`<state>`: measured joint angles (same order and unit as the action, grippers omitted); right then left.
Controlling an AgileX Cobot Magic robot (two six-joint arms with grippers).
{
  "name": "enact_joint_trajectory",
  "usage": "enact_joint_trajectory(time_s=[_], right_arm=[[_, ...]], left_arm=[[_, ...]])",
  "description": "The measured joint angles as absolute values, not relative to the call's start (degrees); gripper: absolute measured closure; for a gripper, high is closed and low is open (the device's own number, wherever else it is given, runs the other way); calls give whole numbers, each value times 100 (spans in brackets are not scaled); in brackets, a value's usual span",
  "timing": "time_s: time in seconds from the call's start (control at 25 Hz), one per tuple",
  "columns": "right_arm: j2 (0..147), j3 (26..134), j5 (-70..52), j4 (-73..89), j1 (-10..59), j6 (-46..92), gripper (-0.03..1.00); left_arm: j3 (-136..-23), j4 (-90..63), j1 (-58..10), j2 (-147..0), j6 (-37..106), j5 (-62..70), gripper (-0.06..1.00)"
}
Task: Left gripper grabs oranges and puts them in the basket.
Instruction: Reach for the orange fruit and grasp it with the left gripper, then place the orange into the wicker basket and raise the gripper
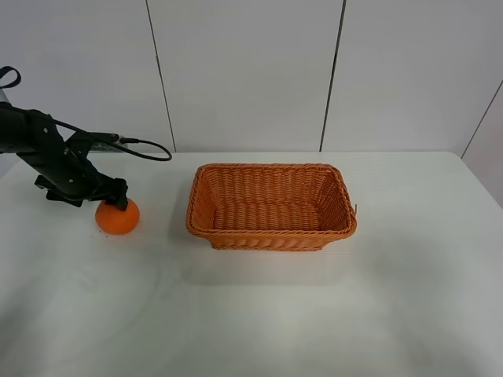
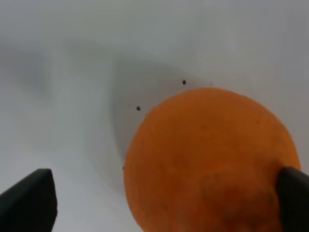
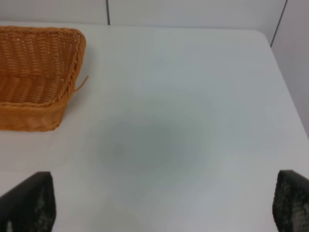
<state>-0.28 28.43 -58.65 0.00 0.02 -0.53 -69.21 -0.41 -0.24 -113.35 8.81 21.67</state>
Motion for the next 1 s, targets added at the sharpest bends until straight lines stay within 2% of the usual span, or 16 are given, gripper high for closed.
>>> enact_joint_trajectory(time_s=[0.16,0.28,0.4,0.6,1.0], right_arm=[[-28,2843,-5865,0,2,-53,27],[-28,2843,-5865,0,2,-53,27],[-28,2843,-5865,0,2,-53,27],[-28,2843,-5865,0,2,-53,27],[-28,2843,-5865,0,2,-53,27]], left_arm=[[-6941,-53,-133,-11463,908,2092,-5],[-6952,-69,-273,-11567,908,2085,5],[-6952,-70,-396,-11600,910,2085,26],[-6959,-70,-414,-11589,915,2193,72],[-6998,-46,-414,-11541,1014,2613,75]])
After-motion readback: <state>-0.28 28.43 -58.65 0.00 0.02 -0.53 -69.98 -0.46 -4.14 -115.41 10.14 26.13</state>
